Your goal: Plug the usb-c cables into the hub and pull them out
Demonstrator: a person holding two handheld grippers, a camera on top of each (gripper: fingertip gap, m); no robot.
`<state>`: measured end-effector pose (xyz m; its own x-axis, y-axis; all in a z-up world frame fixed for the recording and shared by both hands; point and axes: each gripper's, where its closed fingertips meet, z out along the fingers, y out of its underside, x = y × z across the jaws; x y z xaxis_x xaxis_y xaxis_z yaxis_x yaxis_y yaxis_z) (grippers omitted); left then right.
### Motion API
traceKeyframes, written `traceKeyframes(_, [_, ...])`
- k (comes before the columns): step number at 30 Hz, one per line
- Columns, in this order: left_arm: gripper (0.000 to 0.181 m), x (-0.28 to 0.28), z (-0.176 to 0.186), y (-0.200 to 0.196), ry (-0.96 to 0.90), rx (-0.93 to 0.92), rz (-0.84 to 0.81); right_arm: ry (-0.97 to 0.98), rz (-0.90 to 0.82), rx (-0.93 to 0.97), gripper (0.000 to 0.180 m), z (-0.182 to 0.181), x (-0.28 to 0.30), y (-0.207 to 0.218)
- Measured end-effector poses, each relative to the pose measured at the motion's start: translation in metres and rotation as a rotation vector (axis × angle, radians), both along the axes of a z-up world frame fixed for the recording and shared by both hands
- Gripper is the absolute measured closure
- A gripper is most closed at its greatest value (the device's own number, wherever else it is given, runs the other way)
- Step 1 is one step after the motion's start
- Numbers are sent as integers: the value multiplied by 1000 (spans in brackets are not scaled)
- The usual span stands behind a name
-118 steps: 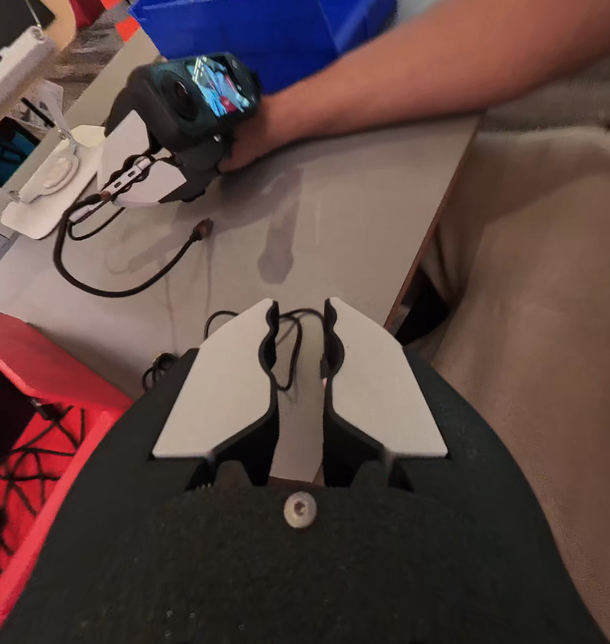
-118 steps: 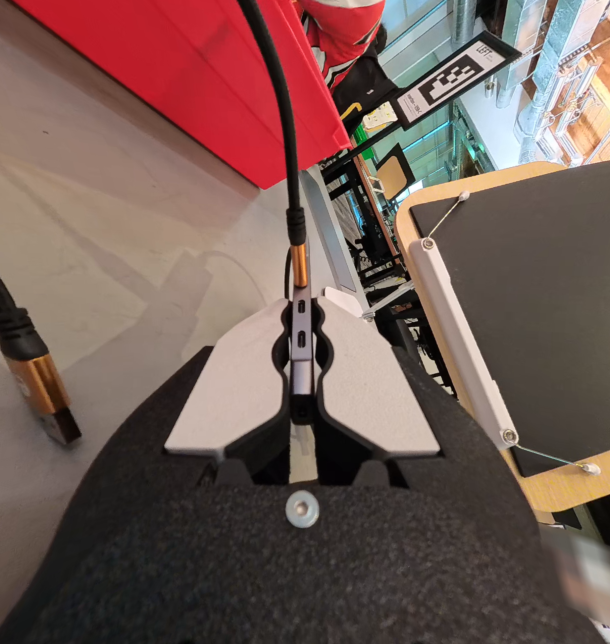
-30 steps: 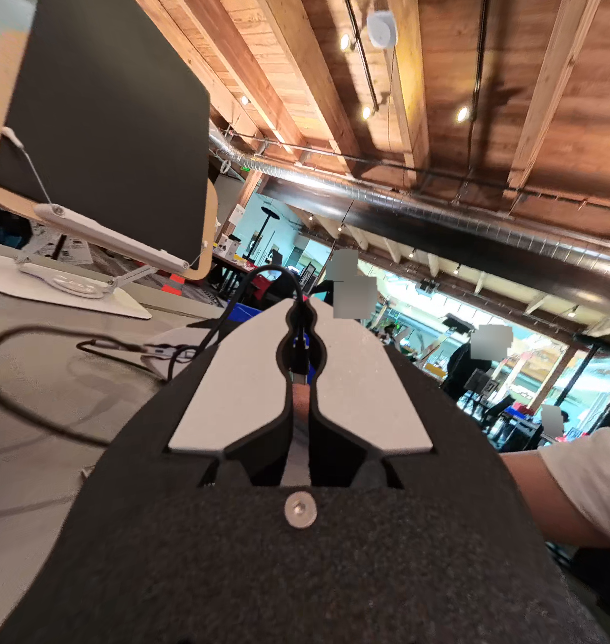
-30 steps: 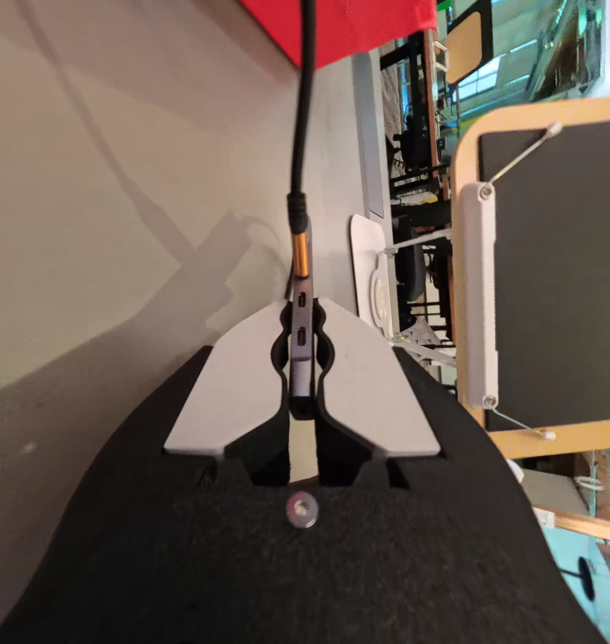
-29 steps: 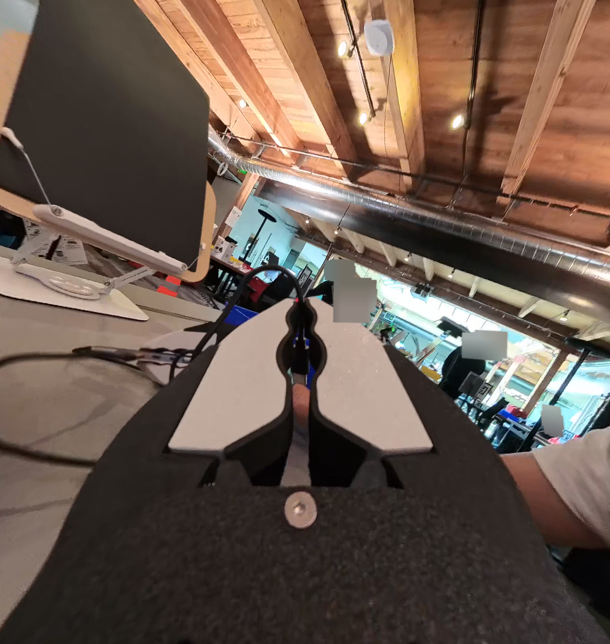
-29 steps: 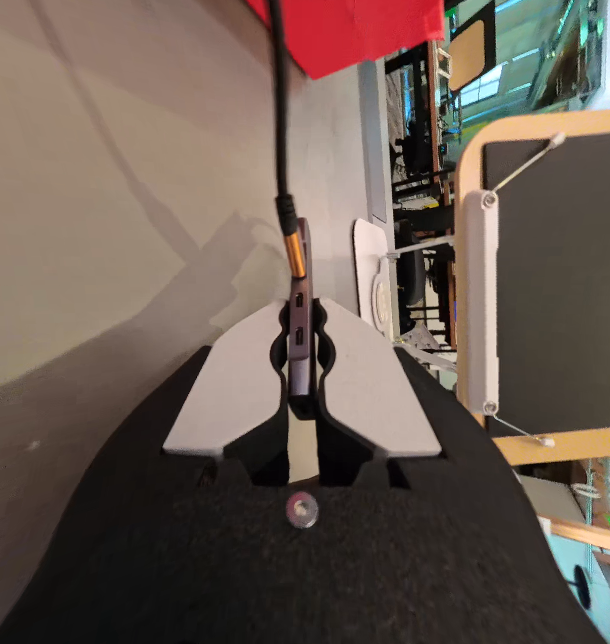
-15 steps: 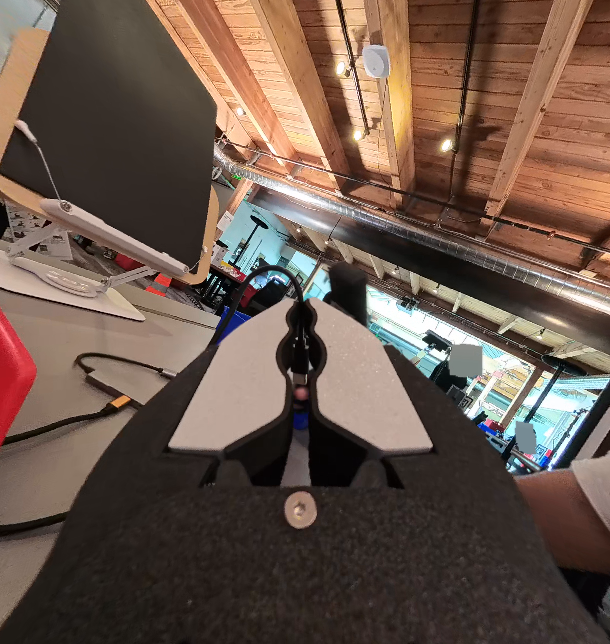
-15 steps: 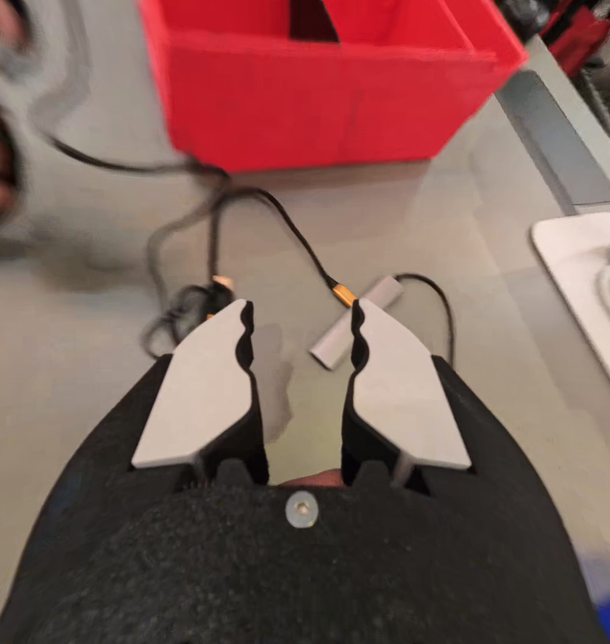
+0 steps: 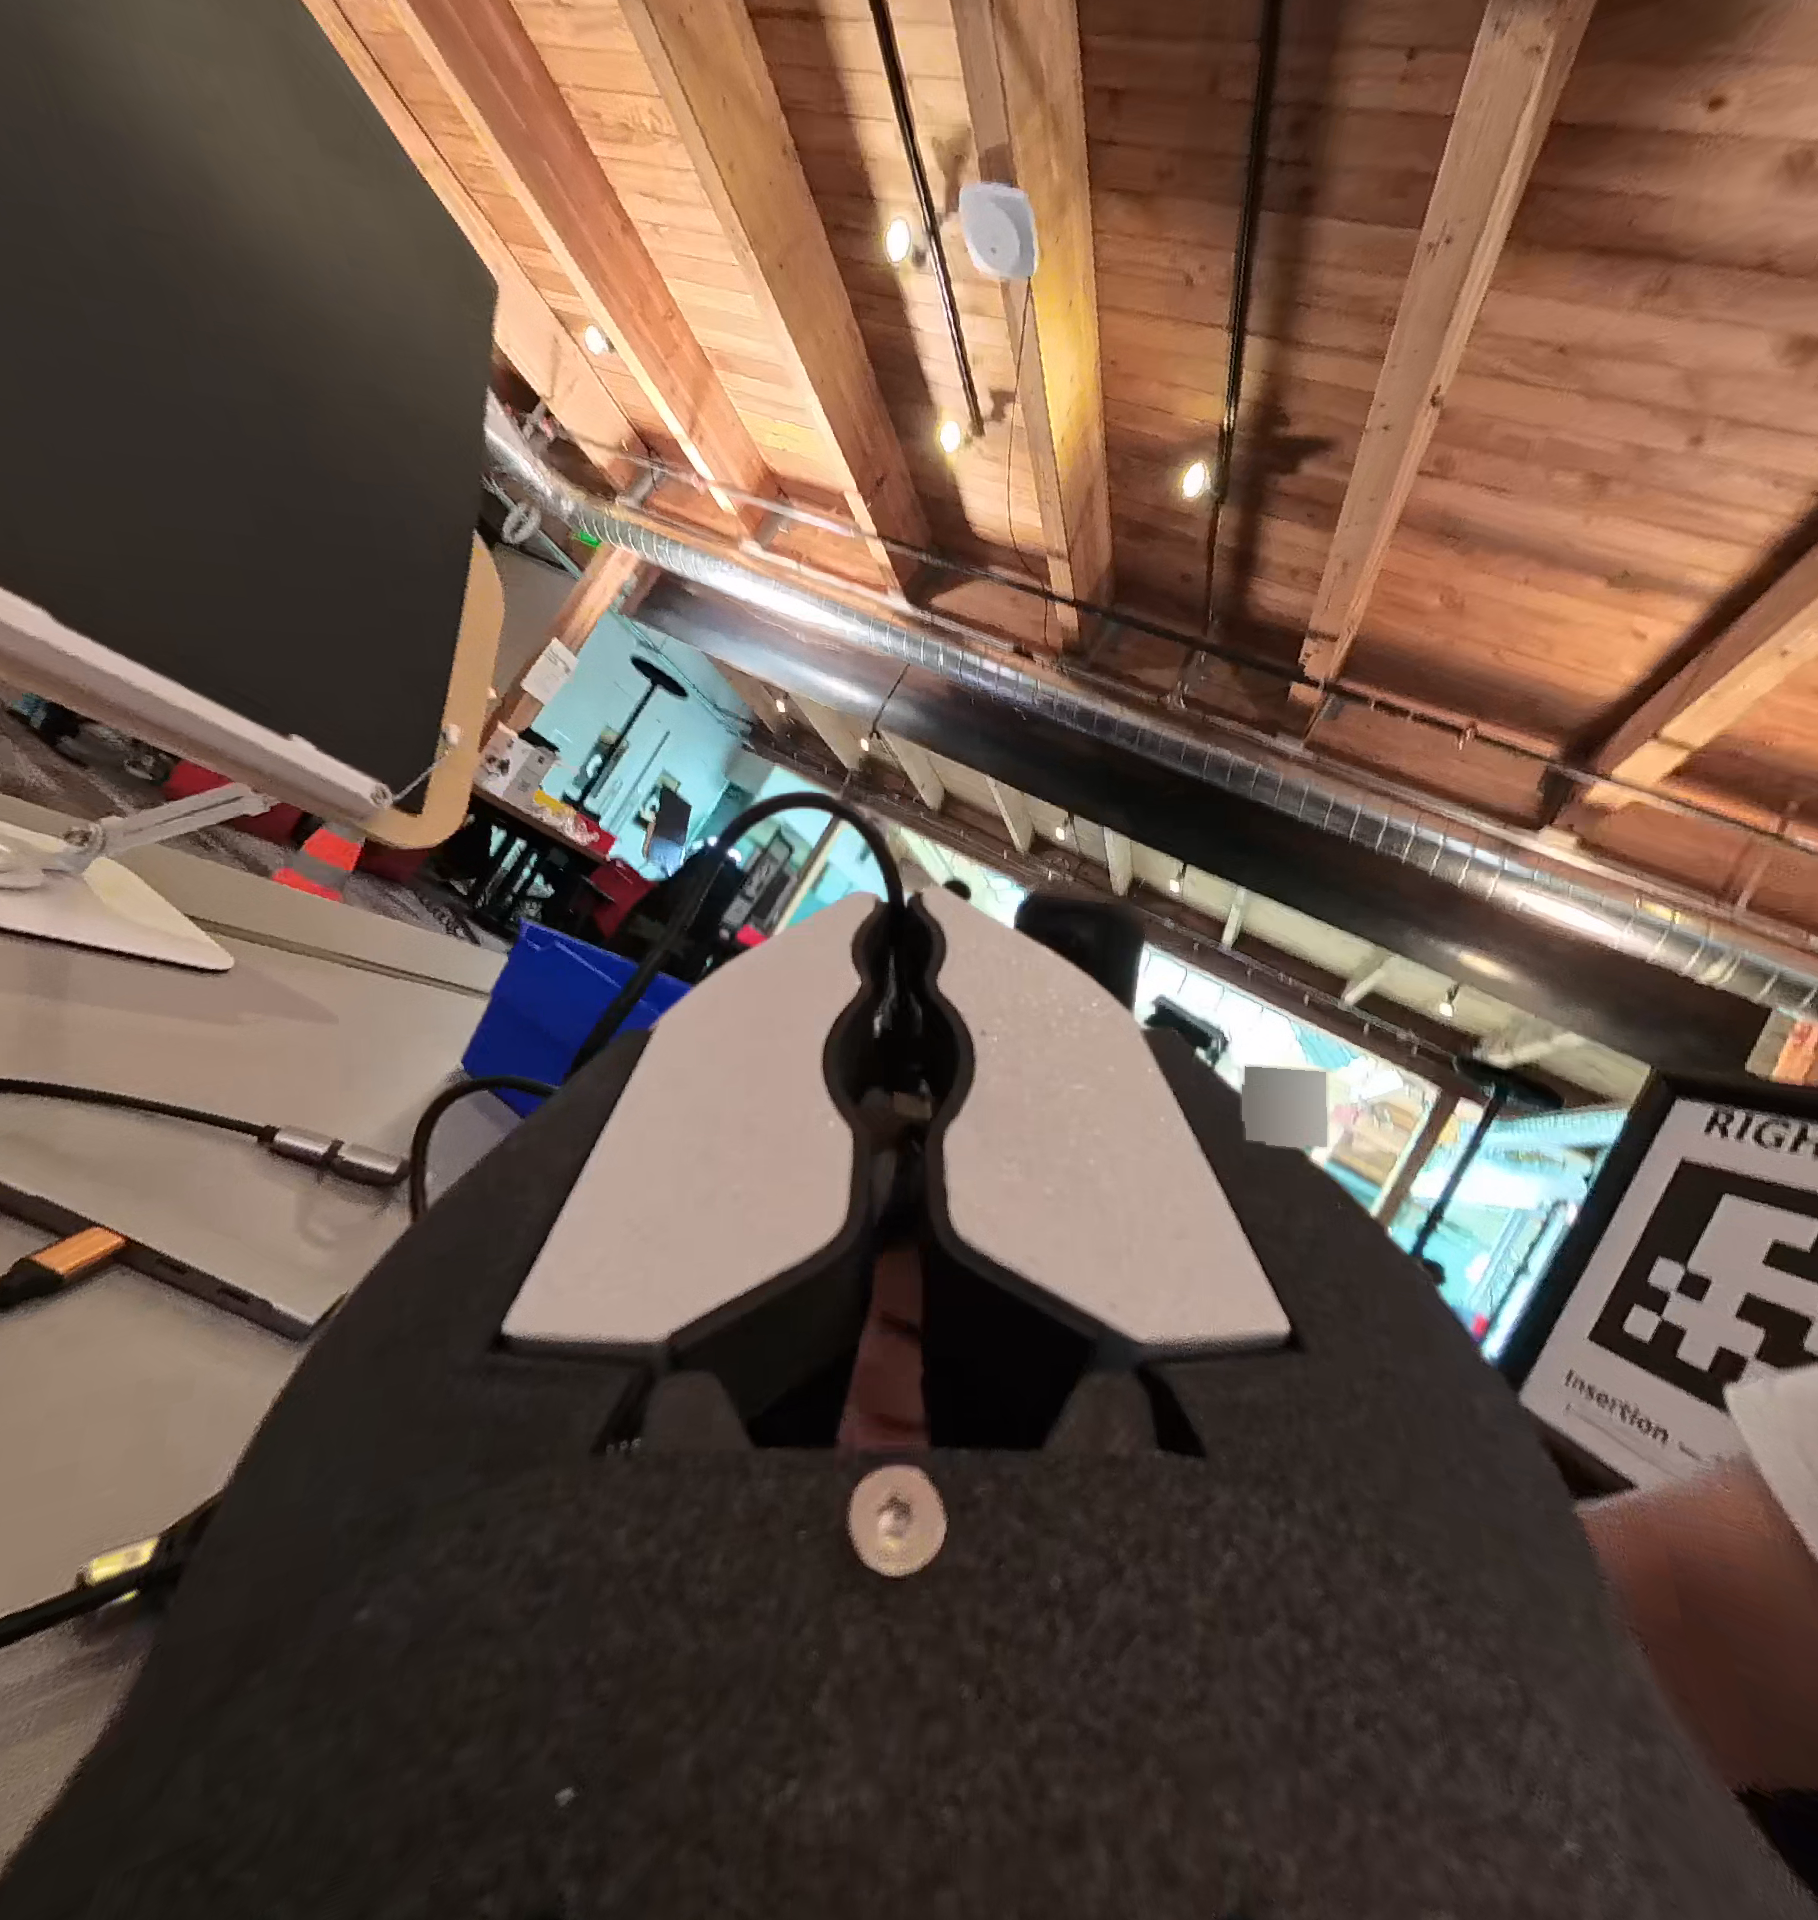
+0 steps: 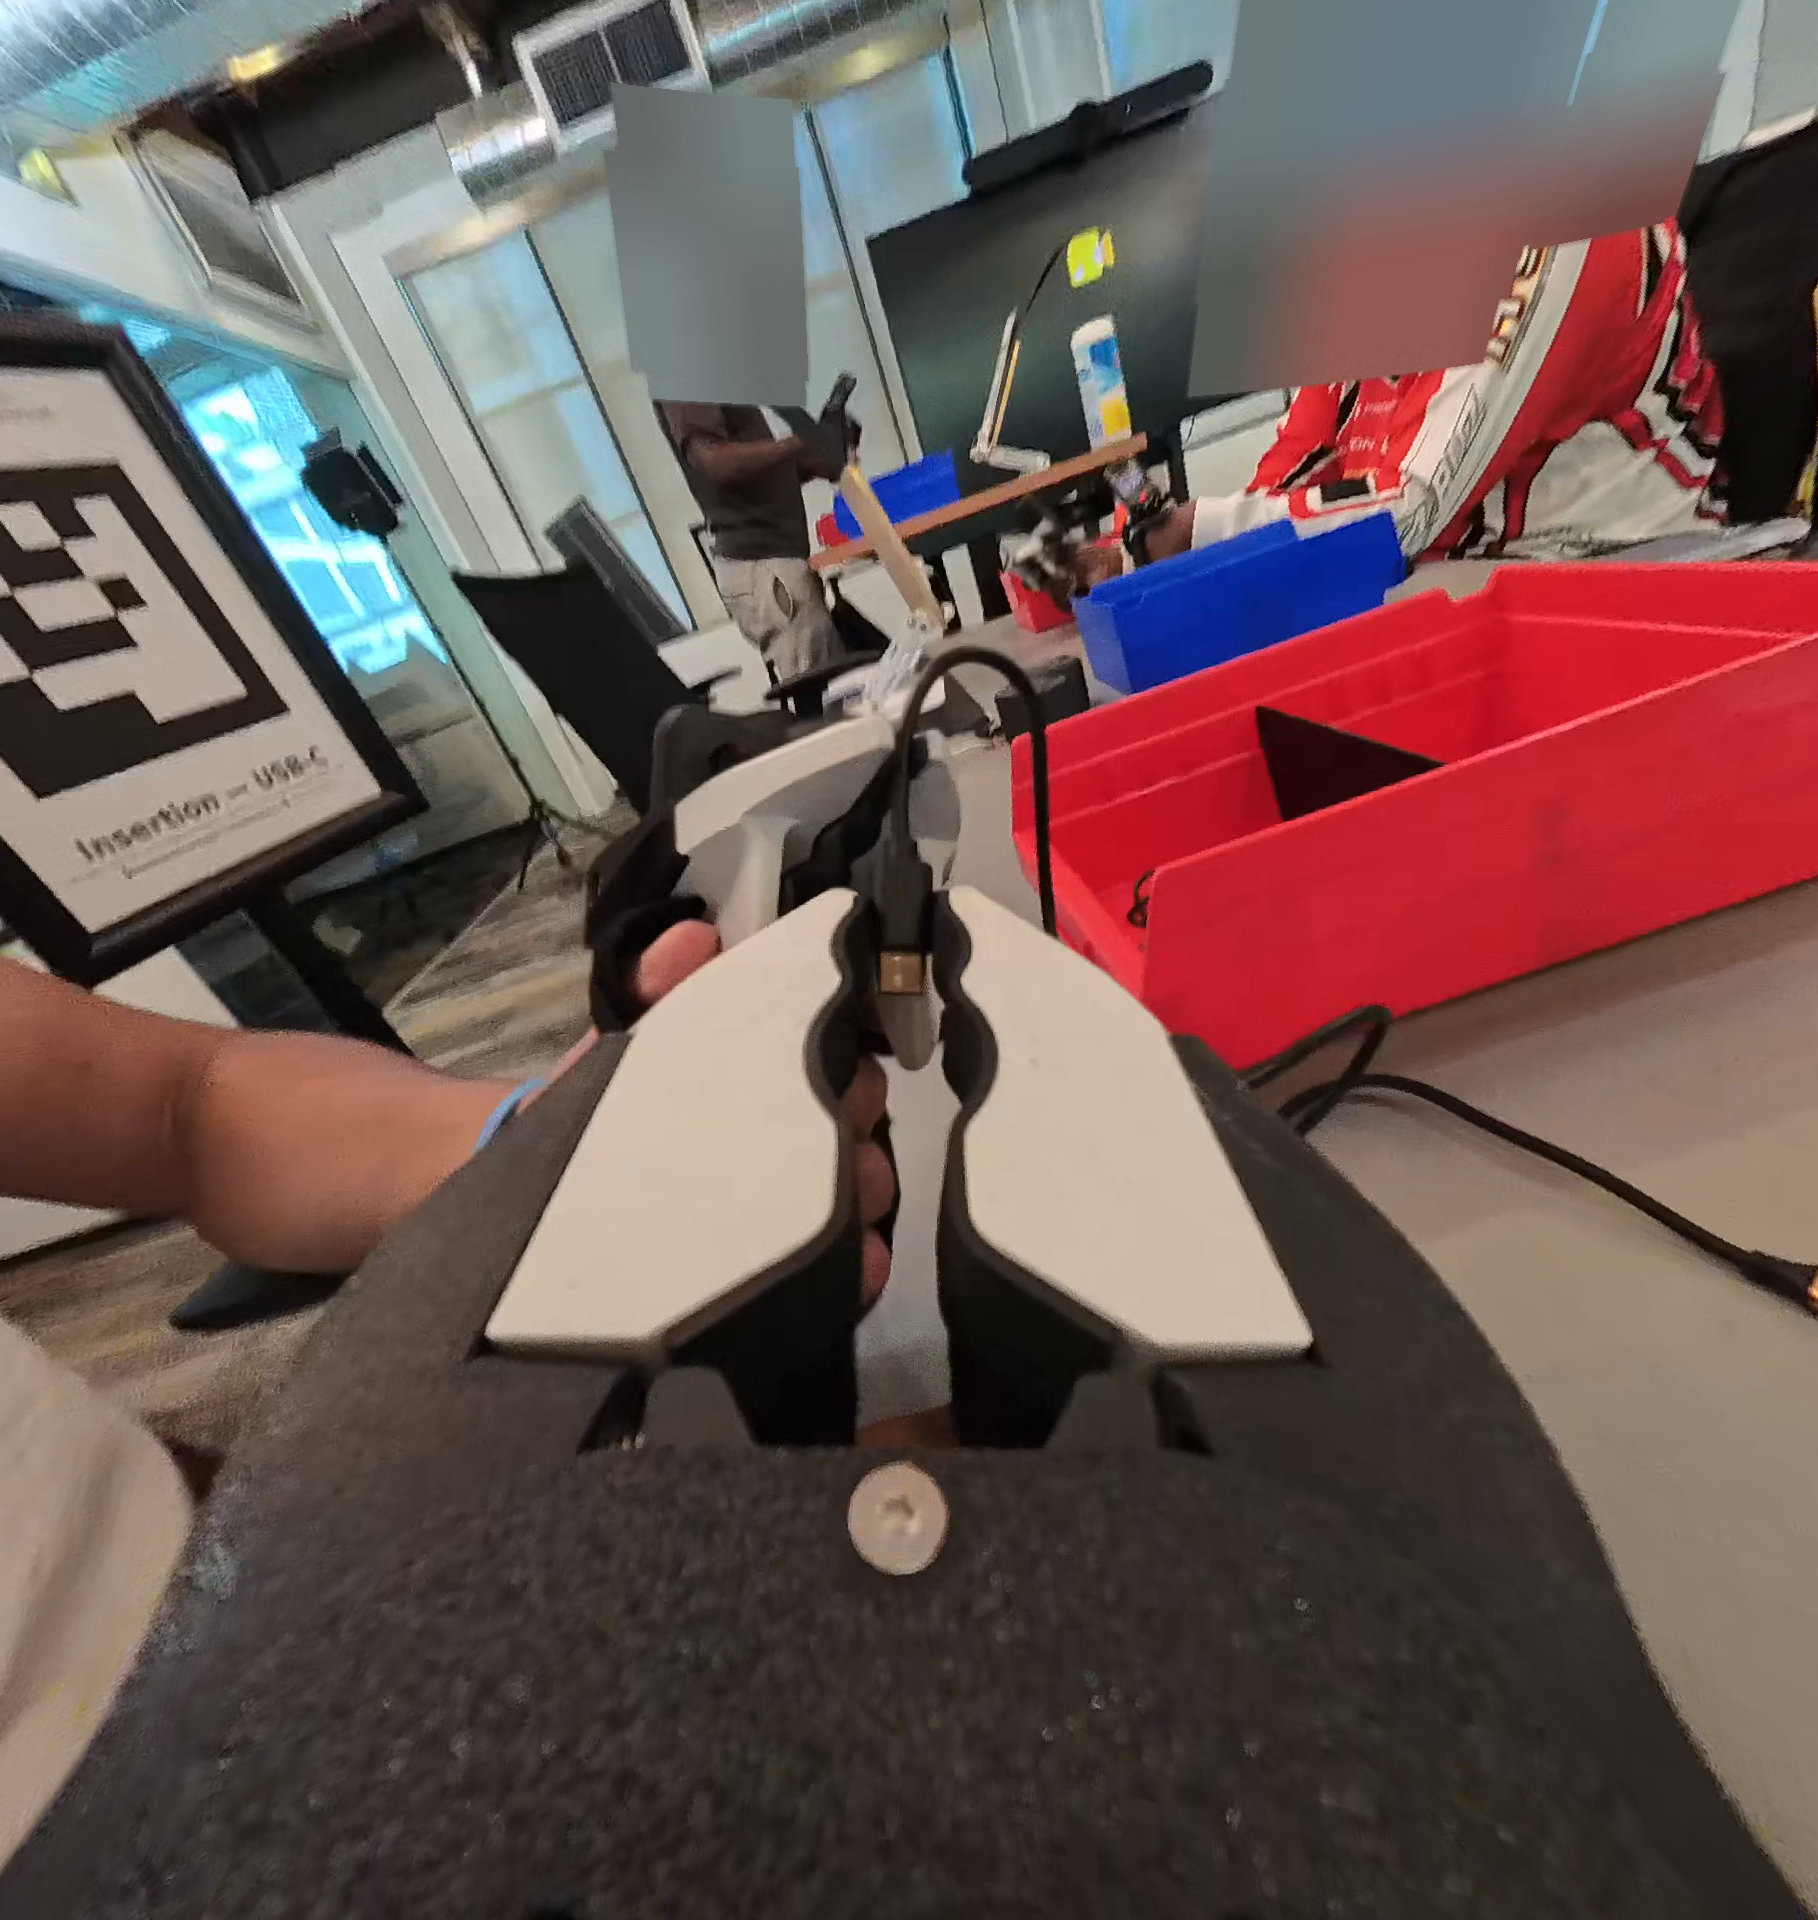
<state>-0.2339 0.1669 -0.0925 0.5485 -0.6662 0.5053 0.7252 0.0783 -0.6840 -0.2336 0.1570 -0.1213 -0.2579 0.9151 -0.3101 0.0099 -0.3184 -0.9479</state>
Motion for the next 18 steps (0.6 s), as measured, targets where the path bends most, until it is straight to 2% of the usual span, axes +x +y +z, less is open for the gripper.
traceKeyframes(1, [180, 3, -3, 0, 32, -13, -20, -39, 14, 24, 170, -2, 5, 1])
traceKeyframes(3, [177, 12, -10, 1, 125, -51, -85, -111, 18, 60, 169, -5, 17, 13])
traceKeyframes(6, [162, 28, -18, -5, 312, -66, -207, -209, 59, 49, 169, -7, 45, 35])
traceKeyframes(10, [150, 45, -38, -17, 568, -82, -288, -358, 217, 106, 169, -24, 85, 38])
traceKeyframes(12, [141, 46, -42, -17, 581, -99, -295, -440, 283, 179, 169, -40, 100, 32])
traceKeyframes(15, [127, 57, -57, -17, 671, -124, -328, -464, 430, 234, 169, -47, 113, 5])
traceKeyframes(18, [136, 74, -61, -25, 760, -40, -341, -540, 471, 309, 169, -64, 106, -10])
